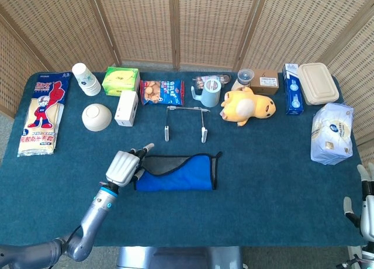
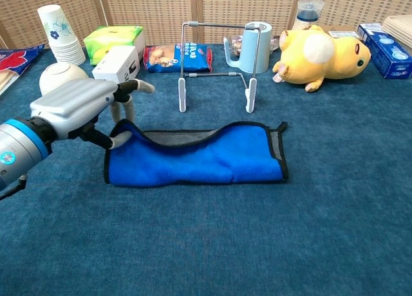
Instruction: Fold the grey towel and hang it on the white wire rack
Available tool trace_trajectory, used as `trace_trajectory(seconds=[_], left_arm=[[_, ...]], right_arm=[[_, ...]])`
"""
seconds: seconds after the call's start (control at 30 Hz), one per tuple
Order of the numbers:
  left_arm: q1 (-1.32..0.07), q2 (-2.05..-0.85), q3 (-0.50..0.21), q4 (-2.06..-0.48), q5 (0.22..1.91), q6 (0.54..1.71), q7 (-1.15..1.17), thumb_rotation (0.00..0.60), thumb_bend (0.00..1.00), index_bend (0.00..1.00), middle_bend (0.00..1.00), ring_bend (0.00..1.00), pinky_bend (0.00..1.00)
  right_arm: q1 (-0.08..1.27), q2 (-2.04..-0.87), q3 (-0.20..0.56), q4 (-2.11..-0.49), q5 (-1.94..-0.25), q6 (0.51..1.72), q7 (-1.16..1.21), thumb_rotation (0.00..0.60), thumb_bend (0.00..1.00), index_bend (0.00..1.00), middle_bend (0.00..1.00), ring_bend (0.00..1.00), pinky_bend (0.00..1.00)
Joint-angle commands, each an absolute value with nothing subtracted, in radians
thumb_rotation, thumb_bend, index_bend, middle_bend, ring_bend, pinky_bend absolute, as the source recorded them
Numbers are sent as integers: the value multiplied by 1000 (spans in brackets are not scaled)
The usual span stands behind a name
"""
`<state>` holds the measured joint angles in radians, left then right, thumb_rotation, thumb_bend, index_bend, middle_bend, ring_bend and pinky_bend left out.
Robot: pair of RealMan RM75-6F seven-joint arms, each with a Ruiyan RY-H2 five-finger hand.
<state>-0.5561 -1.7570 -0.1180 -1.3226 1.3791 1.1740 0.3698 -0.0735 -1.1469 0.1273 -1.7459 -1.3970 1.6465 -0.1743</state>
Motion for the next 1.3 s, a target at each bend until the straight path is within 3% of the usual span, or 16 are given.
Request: trace_trajectory(seconds=[0.03, 0.2, 0.53, 0.9, 1.1, 1.3], left_arm=[[-545, -1720, -121, -1374, 1317, 1149, 463, 600, 523, 127, 474, 470, 875], [-550, -1701, -120, -1450, 1284, 1141, 552, 600, 489, 63, 450, 454, 872], [-559, -1702, -116, -1470, 1300, 1134, 495, 600, 389, 54, 452, 454, 872], [-579, -1740, -139, -1406, 1310, 1154, 502, 600, 387, 65, 471, 464, 876], [-602, -1806, -174, -1279, 1384, 1246, 474, 600, 388, 77, 474, 469, 878], [-598, -1803, -159, -1251, 1429, 1276, 406, 600, 388, 104, 417, 395, 785]], right_arm=[[-72, -1149, 128, -1746, -1397, 1645, -175, 600, 391, 52, 47, 0, 0], [-70, -1152, 127, -1748, -1399, 1644, -180, 600, 392, 53, 47, 0, 0], [-78, -1145, 127, -1754, -1399, 1655, -181, 600, 392, 53, 47, 0, 0], [-77, -1148, 126, -1747, -1396, 1649, -176, 600, 390, 52, 47, 0, 0], [-81, -1144, 129, -1744, -1391, 1654, -168, 600, 392, 53, 47, 0, 0], [-77, -1146, 129, -1742, -1394, 1648, -168, 600, 391, 53, 47, 0, 0]])
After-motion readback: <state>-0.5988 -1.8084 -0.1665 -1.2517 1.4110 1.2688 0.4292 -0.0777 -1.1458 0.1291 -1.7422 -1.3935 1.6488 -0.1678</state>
